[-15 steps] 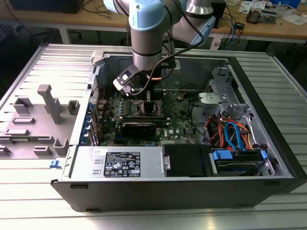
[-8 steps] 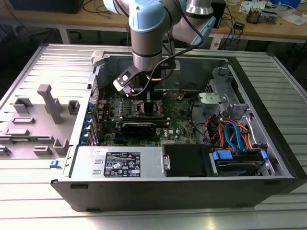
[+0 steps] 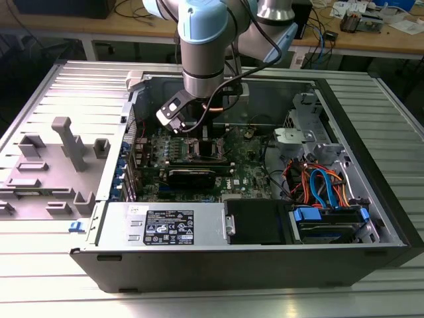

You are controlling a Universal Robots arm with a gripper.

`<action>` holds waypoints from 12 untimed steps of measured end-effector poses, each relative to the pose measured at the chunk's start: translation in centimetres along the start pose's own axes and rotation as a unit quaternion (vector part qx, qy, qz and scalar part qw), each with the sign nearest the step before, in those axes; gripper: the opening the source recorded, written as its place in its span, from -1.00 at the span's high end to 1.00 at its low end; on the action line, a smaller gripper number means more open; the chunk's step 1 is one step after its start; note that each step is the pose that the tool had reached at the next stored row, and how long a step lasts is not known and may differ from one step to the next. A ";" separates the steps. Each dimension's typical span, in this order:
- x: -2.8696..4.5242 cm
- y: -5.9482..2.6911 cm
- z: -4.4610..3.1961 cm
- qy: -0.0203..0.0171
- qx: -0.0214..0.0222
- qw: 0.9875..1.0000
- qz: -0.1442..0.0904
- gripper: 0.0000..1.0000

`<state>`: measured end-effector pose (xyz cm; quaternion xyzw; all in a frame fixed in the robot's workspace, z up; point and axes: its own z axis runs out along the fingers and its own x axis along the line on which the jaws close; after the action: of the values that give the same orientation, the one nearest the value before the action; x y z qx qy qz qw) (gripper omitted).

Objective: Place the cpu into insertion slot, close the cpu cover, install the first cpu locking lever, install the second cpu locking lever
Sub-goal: 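Place the cpu into insertion slot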

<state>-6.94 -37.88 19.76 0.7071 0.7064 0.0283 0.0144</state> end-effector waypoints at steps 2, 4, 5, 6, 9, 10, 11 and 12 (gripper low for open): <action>-0.01 0.00 -0.01 0.000 0.000 1.000 0.000 -0.21; -0.01 0.00 -0.05 0.000 0.000 1.000 0.000 -0.21; 0.00 0.00 -0.11 0.000 0.000 1.000 0.000 -0.21; 0.00 0.00 -0.17 0.000 0.000 1.000 0.000 -0.21; 0.00 0.02 -0.40 0.000 0.000 1.000 0.000 -0.21; 0.00 0.03 -0.50 0.000 0.001 1.000 0.000 -0.21; 0.01 0.04 -0.64 0.000 0.001 1.000 0.000 -0.21; 0.01 0.05 -0.82 0.000 0.002 1.000 0.000 -0.21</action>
<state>-6.94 -37.89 20.58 0.7071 0.7065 0.0274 0.0132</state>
